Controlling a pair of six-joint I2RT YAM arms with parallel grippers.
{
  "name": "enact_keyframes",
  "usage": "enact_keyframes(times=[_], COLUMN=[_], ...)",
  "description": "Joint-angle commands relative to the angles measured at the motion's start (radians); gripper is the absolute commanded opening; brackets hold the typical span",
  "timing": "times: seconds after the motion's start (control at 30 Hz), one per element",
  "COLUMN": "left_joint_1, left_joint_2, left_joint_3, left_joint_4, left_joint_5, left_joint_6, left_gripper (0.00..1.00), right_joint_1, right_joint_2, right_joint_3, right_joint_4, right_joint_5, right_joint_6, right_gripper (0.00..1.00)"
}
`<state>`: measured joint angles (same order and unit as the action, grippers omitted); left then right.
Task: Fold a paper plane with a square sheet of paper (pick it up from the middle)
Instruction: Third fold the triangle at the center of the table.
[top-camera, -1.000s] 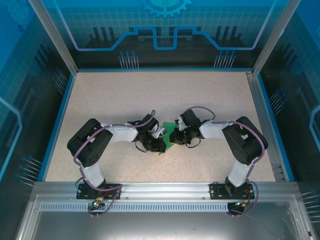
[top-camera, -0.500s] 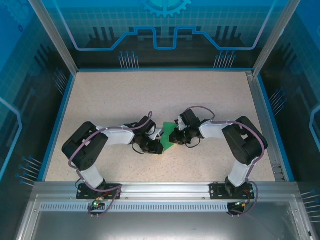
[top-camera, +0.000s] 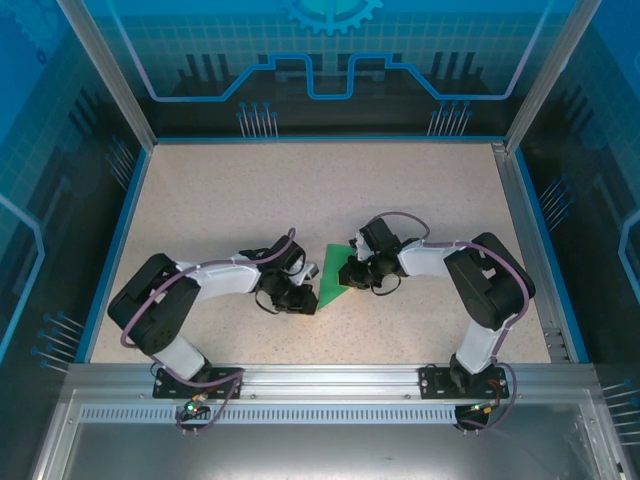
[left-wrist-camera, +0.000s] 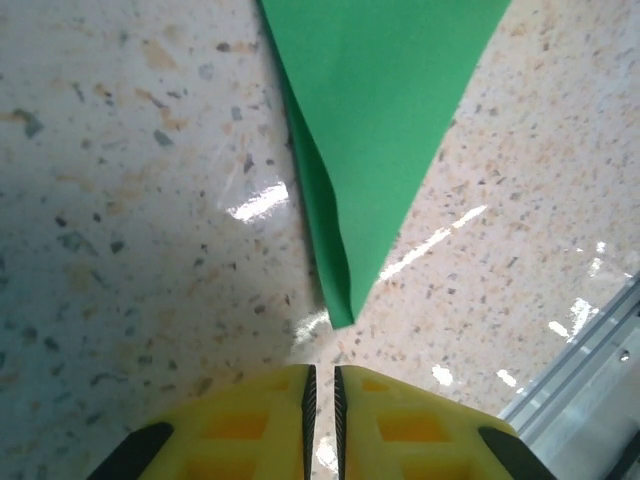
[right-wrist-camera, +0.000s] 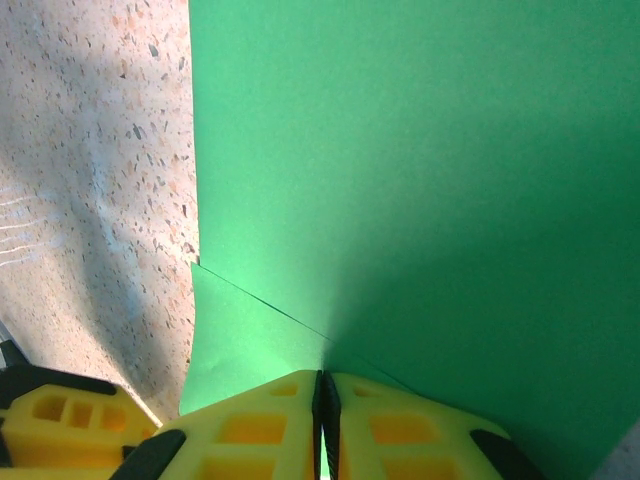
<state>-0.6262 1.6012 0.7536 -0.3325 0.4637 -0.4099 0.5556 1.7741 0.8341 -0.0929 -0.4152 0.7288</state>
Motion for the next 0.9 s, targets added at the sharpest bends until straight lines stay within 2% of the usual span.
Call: enact_keyframes(times=[0.0,0.13,0.33,0.5,0.67,0.87], left_joint_1=[0.009,0.010,0.009,0.009,0.009,0.009], left_joint_2=[-0.046,-0.018,0.104,0.176,0.181,0.185], left_joint_3=[0.033,0.086,0.141,0.115,0.048,0.035], left_joint_4=[-0.004,0.070,0.124,0.110,0.114,0.130], left_joint_5=[0.008,0.023,0.058,0.017,-0.036,-0.046], left_joint_6=[-0.041,-0.072,-0.079,-0.063,-0.063,-0.069], left_gripper=[0.18,0.18,0.19,0.17,0.14,0.13], right_joint_1=[-0.014,-0.014,-0.015,-0.013,0.008,0.058], right_joint_2=[0.038,0.035,0.032,0.014,-0.048,-0.092], right_joint_3=[-0.014,-0.006,0.003,0.020,0.034,0.019], right_joint_4=[-0.110,-0.113,-0.105,-0.096,-0.099,-0.067], right_joint_5=[0.118,0.118,0.103,0.071,0.049,0.029], right_joint_6=[-0.020,-0.019,-0.014,-0.013,-0.015,0.007], right_gripper=[0.13,0.13,0.14,0.15,0.16,0.16])
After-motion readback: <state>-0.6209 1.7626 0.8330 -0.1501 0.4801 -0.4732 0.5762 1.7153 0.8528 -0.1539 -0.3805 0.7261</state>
